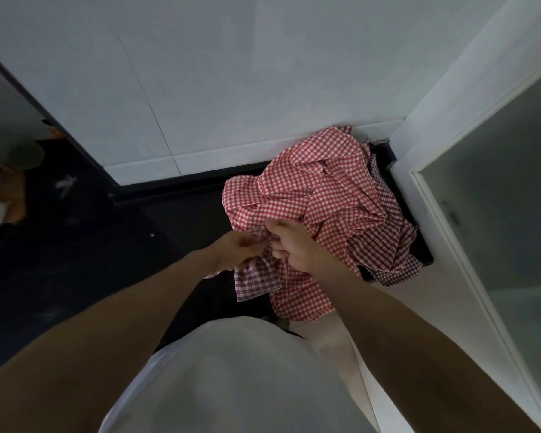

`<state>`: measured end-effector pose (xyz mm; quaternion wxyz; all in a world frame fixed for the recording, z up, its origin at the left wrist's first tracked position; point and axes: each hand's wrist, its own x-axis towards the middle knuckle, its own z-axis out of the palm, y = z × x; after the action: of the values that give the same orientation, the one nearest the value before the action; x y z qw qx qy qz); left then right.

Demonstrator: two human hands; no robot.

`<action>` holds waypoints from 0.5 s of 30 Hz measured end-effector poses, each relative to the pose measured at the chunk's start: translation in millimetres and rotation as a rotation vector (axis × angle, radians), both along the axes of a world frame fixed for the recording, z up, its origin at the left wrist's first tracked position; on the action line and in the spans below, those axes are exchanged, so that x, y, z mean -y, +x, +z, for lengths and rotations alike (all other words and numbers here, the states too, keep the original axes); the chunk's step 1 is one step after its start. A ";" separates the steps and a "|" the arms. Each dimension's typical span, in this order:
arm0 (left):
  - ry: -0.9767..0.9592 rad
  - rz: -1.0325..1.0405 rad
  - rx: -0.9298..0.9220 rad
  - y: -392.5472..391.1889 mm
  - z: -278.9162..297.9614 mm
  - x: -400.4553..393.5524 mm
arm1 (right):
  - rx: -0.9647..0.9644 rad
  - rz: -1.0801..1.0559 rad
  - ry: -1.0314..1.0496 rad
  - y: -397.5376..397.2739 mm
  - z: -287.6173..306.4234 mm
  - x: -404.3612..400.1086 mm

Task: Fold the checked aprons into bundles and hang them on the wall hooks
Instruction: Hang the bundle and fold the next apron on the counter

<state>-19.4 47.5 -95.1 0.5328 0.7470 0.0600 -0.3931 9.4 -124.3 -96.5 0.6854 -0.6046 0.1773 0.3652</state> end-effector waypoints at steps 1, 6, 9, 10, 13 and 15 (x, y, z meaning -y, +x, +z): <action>-0.013 0.083 -0.002 -1.3 -1.9 0.2 | 0.007 0.005 -0.017 -0.5 0.2 0.5; -0.065 0.350 -0.032 -9.2 -12.1 1.1 | 0.239 0.240 -0.317 -10.2 -1.0 3.9; -0.064 0.360 0.055 -10.3 -7.8 5.6 | 0.558 0.448 -0.553 -15.8 -9.6 0.6; -0.068 0.364 0.076 -9.9 -7.1 6.3 | 0.636 0.485 -0.605 -17.3 -14.8 -1.1; -0.040 0.313 0.089 -8.3 -9.5 2.8 | 0.785 0.468 -0.683 -21.0 -26.6 -7.9; -0.004 0.266 0.090 -6.4 -11.0 -0.4 | 0.864 0.463 -0.693 -22.1 -31.3 -10.3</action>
<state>-25.8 47.9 -106.1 0.5839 0.7481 0.1339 -0.2853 -12.7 -113.9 -127.8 0.3611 -0.9093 -0.1450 0.1472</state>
